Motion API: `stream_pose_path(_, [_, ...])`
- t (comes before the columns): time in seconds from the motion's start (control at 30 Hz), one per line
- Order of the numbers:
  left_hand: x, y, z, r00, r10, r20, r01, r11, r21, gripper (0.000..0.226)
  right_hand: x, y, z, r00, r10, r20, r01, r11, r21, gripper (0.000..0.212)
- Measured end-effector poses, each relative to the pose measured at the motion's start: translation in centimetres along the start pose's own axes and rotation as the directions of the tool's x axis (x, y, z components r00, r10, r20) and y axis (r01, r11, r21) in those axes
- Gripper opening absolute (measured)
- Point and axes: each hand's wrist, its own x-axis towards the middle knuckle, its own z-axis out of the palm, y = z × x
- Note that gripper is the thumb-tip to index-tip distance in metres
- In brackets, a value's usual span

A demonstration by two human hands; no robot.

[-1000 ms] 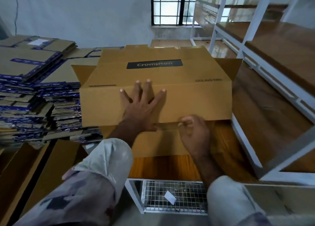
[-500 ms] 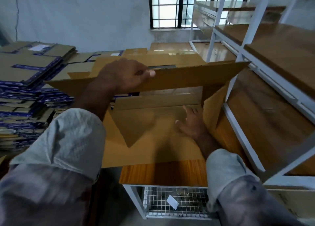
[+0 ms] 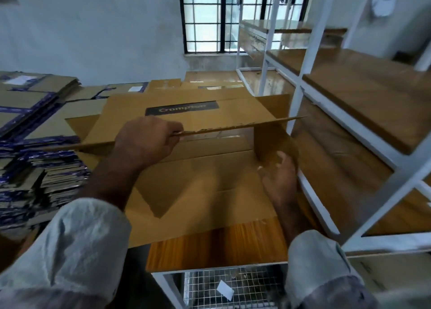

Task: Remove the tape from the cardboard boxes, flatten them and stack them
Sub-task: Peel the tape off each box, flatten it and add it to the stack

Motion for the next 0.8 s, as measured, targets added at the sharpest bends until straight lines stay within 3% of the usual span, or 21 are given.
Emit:
stream_pose_path(0.1, [-0.7,0.2,0.5,0.999,0.024,-0.034,-0.024,1.000,0.014,0.029,2.8,1.2,-3.3,0.997,0.070,-0.013,-0.070,0.998,0.001,0.077])
stream_pose_path(0.27, [-0.7,1.3,0.5,0.999,0.038,-0.025,-0.036,0.997,0.068,0.034,8.4,0.1,-5.0,0.977,0.185,0.102,-0.189,0.982,0.024,0.056])
stream_pose_path(0.37, [-0.5,1.6,0.2,1.000,0.011,-0.014,-0.010,0.996,0.094,0.034,7.4,-0.6,-4.4,0.981,0.185,0.051,-0.185,0.983,-0.004,0.051])
stream_pose_path(0.4, [-0.5,1.6,0.2,1.000,0.011,-0.014,-0.010,0.997,0.083,0.033,6.4,-1.1,-4.2,0.990,0.141,-0.002,-0.141,0.990,-0.003,0.047])
stream_pose_path(0.47, [-0.7,1.6,0.6,1.000,0.011,-0.020,-0.010,0.999,0.049,0.031,3.6,-2.7,-4.0,0.986,-0.099,-0.135,0.100,0.995,-0.001,0.033])
stream_pose_path(0.5, [-0.9,1.6,1.0,0.999,0.008,-0.033,-0.008,1.000,0.023,0.031,2.0,-3.9,-3.7,0.944,-0.270,-0.192,0.272,0.962,-0.016,0.027])
stream_pose_path(0.57, [-1.4,1.8,1.9,0.999,0.002,-0.051,-0.003,0.999,-0.033,0.031,-1.8,-6.9,-3.0,0.784,-0.578,-0.227,0.570,0.815,-0.107,0.025])
stream_pose_path(0.63, [-1.8,2.5,2.8,0.999,0.011,-0.051,-0.014,0.999,-0.045,0.032,-4.8,-9.9,-1.9,0.647,-0.753,-0.124,0.711,0.654,-0.258,0.039])
stream_pose_path(0.67, [-2.0,2.9,3.0,0.998,0.019,-0.056,-0.021,0.999,-0.031,0.032,-5.6,-11.4,-1.3,0.612,-0.790,-0.010,0.746,0.582,-0.324,0.048])
stream_pose_path(0.73, [-2.5,3.3,3.3,0.996,0.004,-0.084,-0.002,1.000,0.029,0.032,-5.9,-13.5,0.1,0.574,-0.782,0.243,0.801,0.476,-0.362,0.054])
stream_pose_path(0.8, [-3.9,3.1,3.8,0.980,-0.085,-0.178,0.098,0.993,0.067,0.040,-5.3,-14.9,1.3,0.597,-0.705,0.383,0.800,0.489,-0.347,0.040])
